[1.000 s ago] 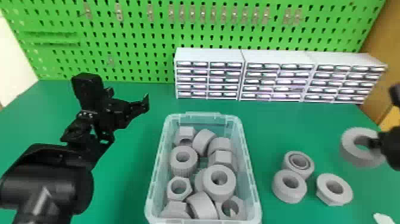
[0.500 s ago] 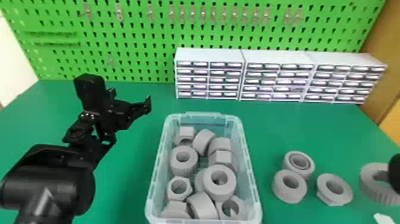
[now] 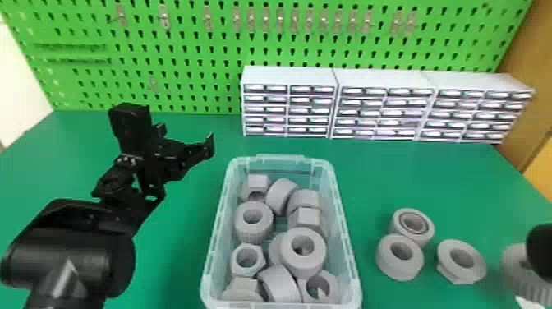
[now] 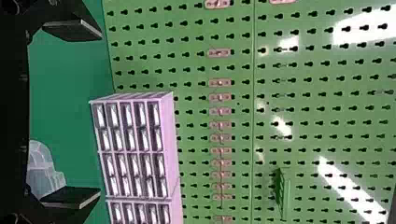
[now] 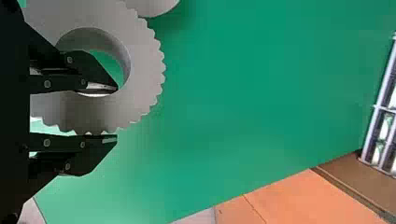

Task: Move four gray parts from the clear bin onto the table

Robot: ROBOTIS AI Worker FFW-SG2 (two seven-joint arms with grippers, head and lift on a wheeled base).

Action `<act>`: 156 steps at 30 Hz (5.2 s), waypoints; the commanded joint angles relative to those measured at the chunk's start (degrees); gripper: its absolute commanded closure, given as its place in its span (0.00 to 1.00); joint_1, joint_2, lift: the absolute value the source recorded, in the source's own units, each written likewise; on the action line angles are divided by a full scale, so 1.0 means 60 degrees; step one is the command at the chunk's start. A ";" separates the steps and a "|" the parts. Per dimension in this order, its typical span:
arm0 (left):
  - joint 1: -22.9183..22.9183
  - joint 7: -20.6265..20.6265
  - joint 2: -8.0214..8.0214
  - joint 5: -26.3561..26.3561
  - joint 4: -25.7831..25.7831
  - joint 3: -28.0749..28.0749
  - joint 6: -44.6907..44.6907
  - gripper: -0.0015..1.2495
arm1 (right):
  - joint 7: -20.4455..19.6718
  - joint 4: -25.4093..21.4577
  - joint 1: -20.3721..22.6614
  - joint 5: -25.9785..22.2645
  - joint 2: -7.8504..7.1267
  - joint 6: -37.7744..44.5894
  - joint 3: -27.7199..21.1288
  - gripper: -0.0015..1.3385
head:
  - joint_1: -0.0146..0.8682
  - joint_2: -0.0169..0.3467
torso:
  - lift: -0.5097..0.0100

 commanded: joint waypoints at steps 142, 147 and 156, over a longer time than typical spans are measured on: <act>0.0015 -0.0073 -0.0012 -0.0086 0.0117 0.0013 0.0016 0.10 | -0.3149 0.1199 -0.1769 -0.6483 0.0635 -0.4093 0.0231 0.39 | 0.78 0.14 | 0.89; 0.0059 -0.0073 -0.0012 -0.0086 0.0102 0.0115 0.0031 0.10 | -0.3779 0.1141 -0.1579 -0.7962 0.0767 -0.5440 -0.0047 0.39 | 0.78 0.14 | 0.89; 0.0191 -0.0073 -0.0071 -0.0101 0.0029 0.0379 0.0016 0.10 | -0.4688 0.0657 -0.0832 -0.9823 0.1075 -0.7477 -0.0223 0.39 | 0.78 0.14 | 0.89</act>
